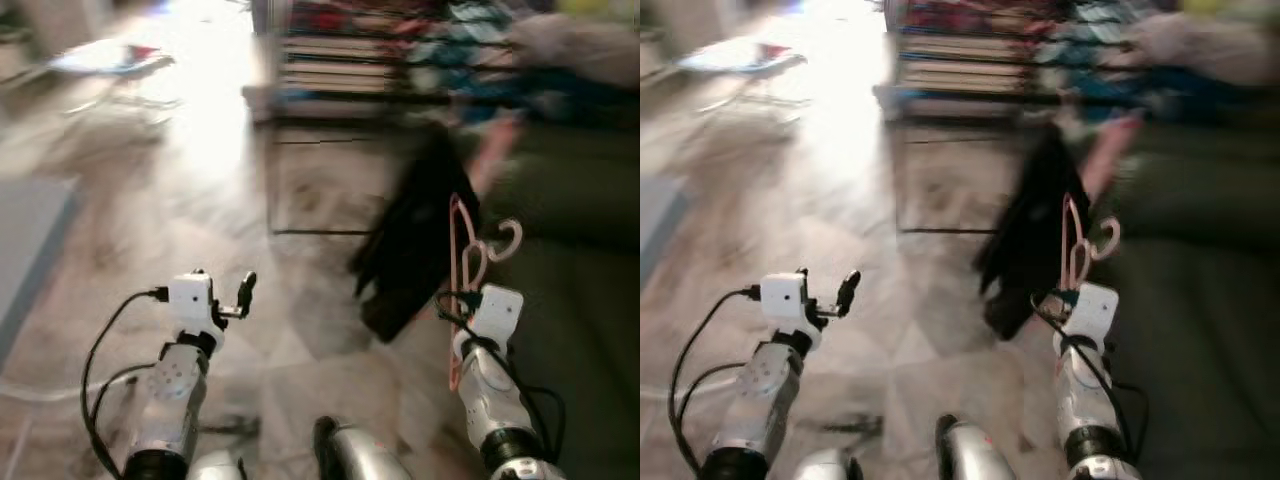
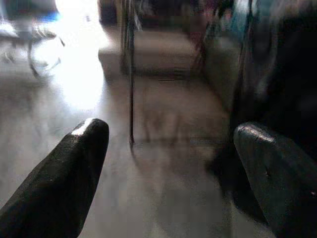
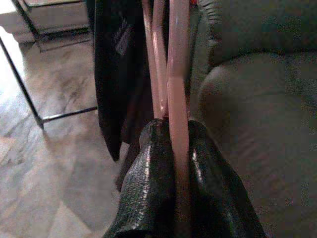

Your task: Hang hanger

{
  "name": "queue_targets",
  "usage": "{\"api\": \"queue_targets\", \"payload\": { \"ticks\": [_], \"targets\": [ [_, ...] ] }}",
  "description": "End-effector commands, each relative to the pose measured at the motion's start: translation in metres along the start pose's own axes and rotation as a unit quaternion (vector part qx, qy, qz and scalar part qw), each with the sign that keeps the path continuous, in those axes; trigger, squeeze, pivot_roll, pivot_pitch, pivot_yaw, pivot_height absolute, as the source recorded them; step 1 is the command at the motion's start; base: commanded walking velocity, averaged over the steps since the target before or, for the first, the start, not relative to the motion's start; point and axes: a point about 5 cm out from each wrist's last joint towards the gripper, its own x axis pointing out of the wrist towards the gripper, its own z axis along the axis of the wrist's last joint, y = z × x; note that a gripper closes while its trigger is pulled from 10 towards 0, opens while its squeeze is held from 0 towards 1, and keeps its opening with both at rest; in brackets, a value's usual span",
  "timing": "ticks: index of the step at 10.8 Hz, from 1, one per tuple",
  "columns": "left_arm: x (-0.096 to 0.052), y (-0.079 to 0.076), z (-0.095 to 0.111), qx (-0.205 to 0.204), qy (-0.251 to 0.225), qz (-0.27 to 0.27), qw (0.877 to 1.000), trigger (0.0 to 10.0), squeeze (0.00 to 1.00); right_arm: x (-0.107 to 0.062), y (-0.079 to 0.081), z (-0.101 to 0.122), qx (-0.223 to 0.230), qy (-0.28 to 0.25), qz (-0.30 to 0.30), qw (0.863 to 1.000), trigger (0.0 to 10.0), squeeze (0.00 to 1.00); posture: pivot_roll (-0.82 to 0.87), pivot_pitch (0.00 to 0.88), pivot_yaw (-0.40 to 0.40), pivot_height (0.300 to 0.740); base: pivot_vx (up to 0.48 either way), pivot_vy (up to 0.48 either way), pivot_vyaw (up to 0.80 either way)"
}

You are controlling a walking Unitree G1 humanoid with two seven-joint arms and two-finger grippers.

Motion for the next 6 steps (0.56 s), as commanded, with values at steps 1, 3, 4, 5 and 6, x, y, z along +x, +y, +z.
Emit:
{"api": "queue_targets", "payload": {
  "ticks": [1, 3, 4, 5, 6],
  "targets": [
    [-0.009, 0.009, -0.01, -0.004, 0.022, 0.019, 1.0, 10.0, 0.0, 0.008, 0.014, 0.016, 0.005, -0.023, 0.019, 1.0, 10.0, 0.0, 0.06, 0.096, -0.043, 0.74, 0.319, 0.36, 0.0],
    [-0.007, 0.011, -0.008, 0.0, 0.019, 0.025, 1.0, 10.0, 0.0, 0.009, 0.018, 0.017, 0.0, -0.019, 0.037, 0.999, 10.0, 0.0, 0.06, 0.101, -0.045, 0.74, 0.302, 0.373, 0.0],
    [-0.006, 0.011, -0.007, 0.0, 0.017, 0.027, 0.999, 10.0, 0.0, 0.01, 0.021, 0.017, 0.0, -0.017, 0.045, 0.999, 10.0, 0.0, 0.06, 0.104, -0.045, 0.74, 0.277, 0.394, 0.0],
    [-0.005, 0.011, -0.006, 0.002, 0.017, 0.034, 0.999, 10.0, 0.0, 0.009, 0.023, 0.016, -0.002, -0.016, 0.051, 0.999, 10.0, 0.0, 0.06, 0.11, -0.046, 0.74, 0.0, 0.0, 0.0],
    [-0.005, 0.01, -0.005, 0.003, 0.014, 0.034, 0.999, 10.0, 0.0, 0.007, 0.026, 0.013, -0.016, -0.014, 0.061, 0.998, 10.0, 0.0, 0.07, 0.125, -0.04, 0.74, 0.0, 0.0, 0.0]
  ]
}}
